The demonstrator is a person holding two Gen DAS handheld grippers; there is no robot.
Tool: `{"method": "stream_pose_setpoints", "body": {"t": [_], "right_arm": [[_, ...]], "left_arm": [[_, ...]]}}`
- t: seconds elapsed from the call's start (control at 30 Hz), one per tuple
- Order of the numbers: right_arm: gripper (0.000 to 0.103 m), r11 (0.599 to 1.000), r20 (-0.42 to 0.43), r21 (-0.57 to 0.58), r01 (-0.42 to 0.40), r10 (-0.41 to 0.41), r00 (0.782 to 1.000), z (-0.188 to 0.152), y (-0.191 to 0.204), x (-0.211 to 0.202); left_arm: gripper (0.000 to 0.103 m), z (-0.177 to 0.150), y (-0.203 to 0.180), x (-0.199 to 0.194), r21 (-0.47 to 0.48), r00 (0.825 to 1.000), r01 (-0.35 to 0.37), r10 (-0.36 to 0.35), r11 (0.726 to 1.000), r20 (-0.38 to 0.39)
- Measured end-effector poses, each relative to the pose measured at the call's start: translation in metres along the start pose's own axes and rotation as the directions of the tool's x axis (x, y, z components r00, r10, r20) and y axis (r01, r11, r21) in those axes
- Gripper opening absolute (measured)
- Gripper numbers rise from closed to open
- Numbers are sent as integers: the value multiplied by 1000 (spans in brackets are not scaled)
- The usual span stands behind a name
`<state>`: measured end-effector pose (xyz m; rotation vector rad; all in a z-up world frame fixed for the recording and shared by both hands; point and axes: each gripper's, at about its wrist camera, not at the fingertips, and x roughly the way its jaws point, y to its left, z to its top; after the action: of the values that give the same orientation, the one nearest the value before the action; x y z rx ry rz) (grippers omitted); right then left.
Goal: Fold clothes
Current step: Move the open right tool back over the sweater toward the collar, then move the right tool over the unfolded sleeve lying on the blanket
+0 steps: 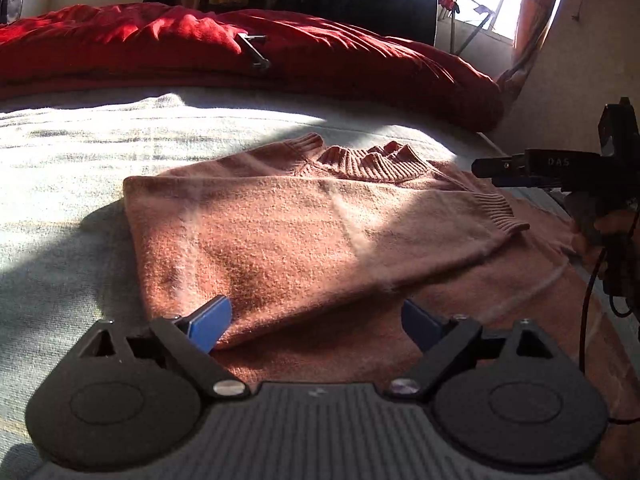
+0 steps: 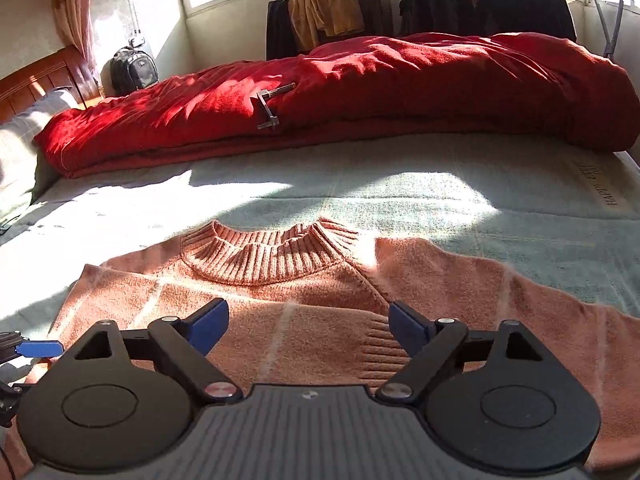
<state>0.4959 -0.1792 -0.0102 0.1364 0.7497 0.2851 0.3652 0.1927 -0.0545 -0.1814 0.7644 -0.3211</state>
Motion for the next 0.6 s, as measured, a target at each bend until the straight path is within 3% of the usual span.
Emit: {"method": "stream_pose_setpoints", "body": {"t": [0.13, 0.23, 0.4, 0.5, 0.6], "right_arm": [[90, 997, -53, 59, -50, 53, 997, 10, -20, 41], [90, 999, -54, 34, 12, -10, 998, 12, -29, 62], [90, 999, -42, 34, 27, -25, 999, 30, -49, 85], [90, 996, -62, 91, 4, 2, 998, 44, -59, 81], [92, 991, -18, 137, -9, 11, 1000, 53, -74, 49]], "left_arm": [[93, 0, 1, -1, -12, 1000, 6, -6, 1000, 3], [93, 0, 2, -1, -14, 1000, 8, -7, 1000, 4], [93, 0, 1, 1, -8, 1000, 0, 0, 1000, 0], [93, 0, 1, 1, -10, 1000, 2, -2, 1000, 0], [93, 1, 2, 2, -14, 1000, 9, -9, 1000, 1]]}}
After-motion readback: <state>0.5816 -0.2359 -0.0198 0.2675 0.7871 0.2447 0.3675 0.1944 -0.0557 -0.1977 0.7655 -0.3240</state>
